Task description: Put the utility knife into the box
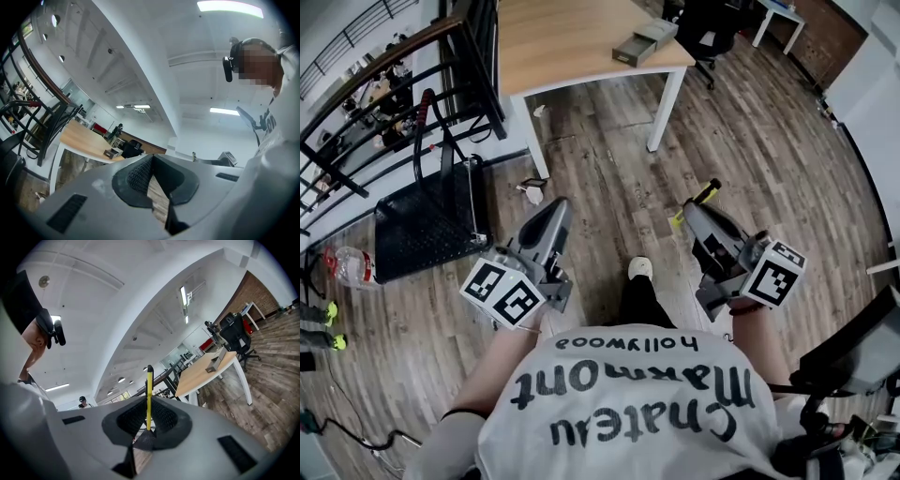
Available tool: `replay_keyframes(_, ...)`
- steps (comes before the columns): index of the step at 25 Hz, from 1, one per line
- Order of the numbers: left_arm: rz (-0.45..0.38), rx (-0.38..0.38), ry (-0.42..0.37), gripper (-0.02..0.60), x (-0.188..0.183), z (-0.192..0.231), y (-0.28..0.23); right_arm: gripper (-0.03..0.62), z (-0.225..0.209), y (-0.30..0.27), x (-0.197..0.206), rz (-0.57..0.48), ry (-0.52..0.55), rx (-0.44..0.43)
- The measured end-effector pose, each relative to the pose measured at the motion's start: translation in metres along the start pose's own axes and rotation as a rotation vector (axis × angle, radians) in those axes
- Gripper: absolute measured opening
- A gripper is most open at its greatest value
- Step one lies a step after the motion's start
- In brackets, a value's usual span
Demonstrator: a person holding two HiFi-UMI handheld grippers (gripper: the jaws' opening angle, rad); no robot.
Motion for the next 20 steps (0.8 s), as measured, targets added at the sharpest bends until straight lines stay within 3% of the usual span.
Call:
replay_keyframes(6,-0.017,-0.026,-0.005,0.006,0.006,0.014,-0.024,0.032,-0.028,-0.019,-0.018,0.026,0.011,-0.038)
replay_keyframes(20,0.013,-0.112,0.005,0.006,-0.005,0.067,-0.138,0.032,-0.113,-0.102,-0.113,0.069,0.01,-0.145)
Point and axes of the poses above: the fingertips, and each gripper's own axes: y backward along the fingers, z to its left, x out of its underside, the point moved 1 cm from there along y, backward along the fingers, and after that the axes turned 2 degrees about -z, right-handed, at the moved point
